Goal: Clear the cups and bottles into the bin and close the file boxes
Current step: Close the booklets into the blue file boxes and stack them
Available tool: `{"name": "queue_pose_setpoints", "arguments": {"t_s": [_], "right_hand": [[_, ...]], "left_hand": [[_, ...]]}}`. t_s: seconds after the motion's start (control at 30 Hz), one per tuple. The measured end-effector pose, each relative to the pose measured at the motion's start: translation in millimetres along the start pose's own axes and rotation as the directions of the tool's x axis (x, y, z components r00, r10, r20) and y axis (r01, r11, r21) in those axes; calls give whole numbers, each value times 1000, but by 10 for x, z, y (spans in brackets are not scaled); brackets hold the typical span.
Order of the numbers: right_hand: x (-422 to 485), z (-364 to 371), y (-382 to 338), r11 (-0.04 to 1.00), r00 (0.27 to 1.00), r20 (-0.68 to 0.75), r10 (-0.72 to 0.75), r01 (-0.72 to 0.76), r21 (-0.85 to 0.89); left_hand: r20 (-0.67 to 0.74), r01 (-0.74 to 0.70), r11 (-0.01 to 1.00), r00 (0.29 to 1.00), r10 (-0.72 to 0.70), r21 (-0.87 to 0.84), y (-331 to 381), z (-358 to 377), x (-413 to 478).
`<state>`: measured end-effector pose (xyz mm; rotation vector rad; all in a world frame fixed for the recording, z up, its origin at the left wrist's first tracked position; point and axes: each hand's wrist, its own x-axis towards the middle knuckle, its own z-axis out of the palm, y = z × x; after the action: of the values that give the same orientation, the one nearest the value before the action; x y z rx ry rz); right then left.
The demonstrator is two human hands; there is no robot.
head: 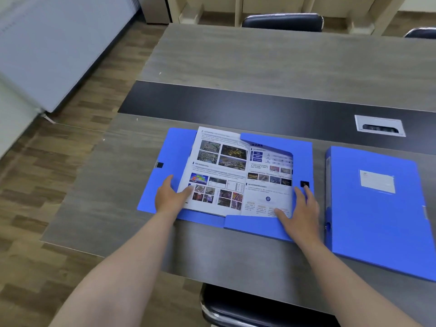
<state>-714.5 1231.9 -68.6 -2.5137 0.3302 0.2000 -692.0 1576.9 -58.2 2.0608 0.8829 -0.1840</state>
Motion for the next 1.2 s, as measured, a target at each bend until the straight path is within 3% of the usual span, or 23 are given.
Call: {"name": "queue_pose_setpoints", "arguments": {"t_s": [0.17,0.33,0.5,0.63,0.73,0.87,1.03,1.2], "right_hand": [[8,47,19,1000,1000,-8,26,-26,-1],[26,14,69,999,998,-31,49,-49,-4],[45,-11,154,995,996,-27,86,-85,53],[37,-15,205,985,993,8,117,-117,129],[42,1,229,986,994,-2,108,-107,131],[49,10,246,986,995,-3,102,-101,131],[38,12,237,985,995,-2,101,-99,143],[43,17,244,982,995,4,98,-98,163]], "left_hand": [[136,126,980,985,-105,-156,36,-100,95],[311,27,973,949,48,-231,85,-206,7],[307,-52,948,939,153,-313,254,-341,-149],[200,-137,928,955,216,-347,490,-614,-266],[125,-314,913,927,354,-262,662,-783,-438],[21,-500,857,865,502,125,821,-703,-708],[206,-531,775,848,489,343,784,-31,-896],[384,-496,623,867,318,604,668,569,-818]]}}
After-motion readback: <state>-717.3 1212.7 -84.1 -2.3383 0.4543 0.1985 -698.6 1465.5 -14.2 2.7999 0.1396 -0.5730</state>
